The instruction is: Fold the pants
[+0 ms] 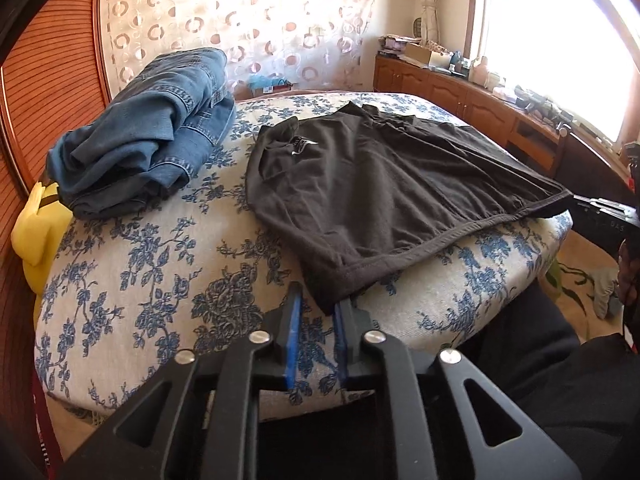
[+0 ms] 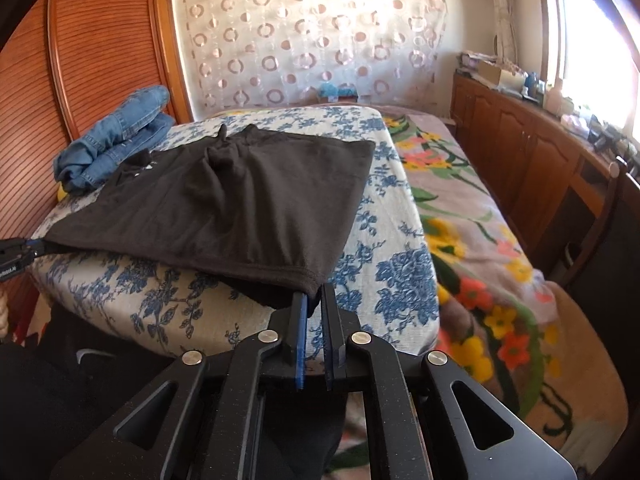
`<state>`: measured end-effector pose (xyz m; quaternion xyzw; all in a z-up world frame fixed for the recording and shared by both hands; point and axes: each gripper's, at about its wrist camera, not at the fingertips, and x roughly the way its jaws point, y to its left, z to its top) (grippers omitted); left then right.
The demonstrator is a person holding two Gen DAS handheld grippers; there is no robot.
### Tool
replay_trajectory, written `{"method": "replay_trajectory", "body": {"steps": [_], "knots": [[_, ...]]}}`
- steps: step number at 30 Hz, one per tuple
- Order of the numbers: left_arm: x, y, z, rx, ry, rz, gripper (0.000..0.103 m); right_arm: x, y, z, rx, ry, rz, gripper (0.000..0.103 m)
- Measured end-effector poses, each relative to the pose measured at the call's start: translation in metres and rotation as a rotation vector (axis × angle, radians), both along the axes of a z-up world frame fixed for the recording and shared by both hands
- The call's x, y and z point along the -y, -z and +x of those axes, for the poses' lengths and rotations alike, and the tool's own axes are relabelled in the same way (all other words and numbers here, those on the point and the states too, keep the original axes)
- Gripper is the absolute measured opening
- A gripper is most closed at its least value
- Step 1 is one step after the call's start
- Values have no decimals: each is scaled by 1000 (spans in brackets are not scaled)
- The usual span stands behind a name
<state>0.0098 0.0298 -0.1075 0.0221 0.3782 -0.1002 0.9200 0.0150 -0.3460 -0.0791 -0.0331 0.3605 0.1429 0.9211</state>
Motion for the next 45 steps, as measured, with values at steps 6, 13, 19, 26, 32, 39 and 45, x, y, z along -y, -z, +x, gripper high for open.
{"method": "replay_trajectory", "body": {"steps": [6, 13, 19, 26, 32, 39, 45], "knots": [[-15, -2, -2, 4, -33, -38, 41, 1, -8, -8, 12, -3, 25, 17], [-24, -14, -4, 55, -63, -38, 69, -5, -27, -16, 70, -14, 34, 30], [-29, -21, 2, 76, -76, -24, 72, -21, -27, -1, 87, -19, 60, 32], [-20, -30, 35, 105, -64, 16, 72, -51, -22, 31, 102, -57, 71, 41], [-7, -28, 70, 101, -47, 41, 72, -75, -16, 63, 98, -88, 76, 52], [-7, -22, 110, 69, -36, 15, 72, -97, -5, 87, 70, -110, 46, 60], [-6, -24, 144, 62, -28, 44, 72, -113, 13, 97, 38, -119, 26, 61]]}}
